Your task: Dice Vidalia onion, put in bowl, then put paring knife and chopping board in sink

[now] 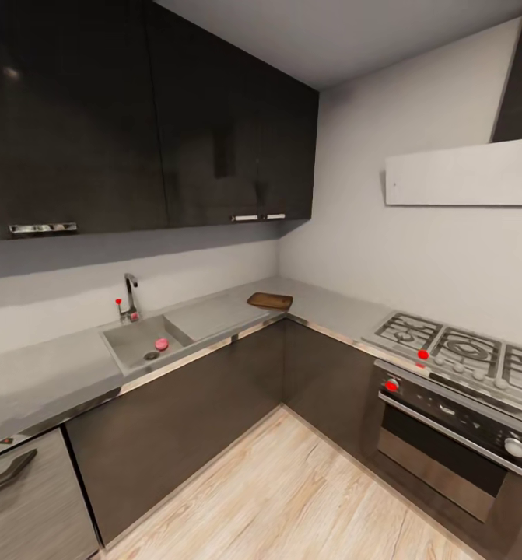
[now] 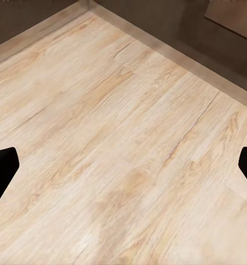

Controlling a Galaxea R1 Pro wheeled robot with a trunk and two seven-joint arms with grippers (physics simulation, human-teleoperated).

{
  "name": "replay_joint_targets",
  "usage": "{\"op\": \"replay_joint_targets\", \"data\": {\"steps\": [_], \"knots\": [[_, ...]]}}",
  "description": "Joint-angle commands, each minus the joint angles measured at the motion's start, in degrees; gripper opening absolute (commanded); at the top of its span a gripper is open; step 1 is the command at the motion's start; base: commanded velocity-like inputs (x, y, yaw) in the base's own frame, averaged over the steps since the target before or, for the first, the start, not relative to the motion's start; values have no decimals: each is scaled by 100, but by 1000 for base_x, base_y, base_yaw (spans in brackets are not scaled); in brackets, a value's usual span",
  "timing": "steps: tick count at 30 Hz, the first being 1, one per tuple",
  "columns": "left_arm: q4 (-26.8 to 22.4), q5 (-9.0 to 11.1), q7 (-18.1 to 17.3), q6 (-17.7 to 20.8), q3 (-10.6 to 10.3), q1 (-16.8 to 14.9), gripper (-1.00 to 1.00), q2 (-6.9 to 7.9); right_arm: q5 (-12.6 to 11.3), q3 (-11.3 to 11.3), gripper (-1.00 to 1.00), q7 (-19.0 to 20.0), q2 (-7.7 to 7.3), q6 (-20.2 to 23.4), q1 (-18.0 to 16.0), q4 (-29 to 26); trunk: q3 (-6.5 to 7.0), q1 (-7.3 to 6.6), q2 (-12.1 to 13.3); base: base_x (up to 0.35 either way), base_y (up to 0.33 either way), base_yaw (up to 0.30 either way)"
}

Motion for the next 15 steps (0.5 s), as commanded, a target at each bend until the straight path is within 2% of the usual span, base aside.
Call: {"op": "replay_joint_targets", "data": {"steps": [1,15], "knots": [[-2,13,1,-11,4,2,100,-1,5,3,100,-23,1,-15,-1,5,18,-21,40,0,0,0],[1,13,1,-11,3,2,100,-1,5,4,100,-23,1,-15,-1,5,270,-329,601,0,0,0]]}}
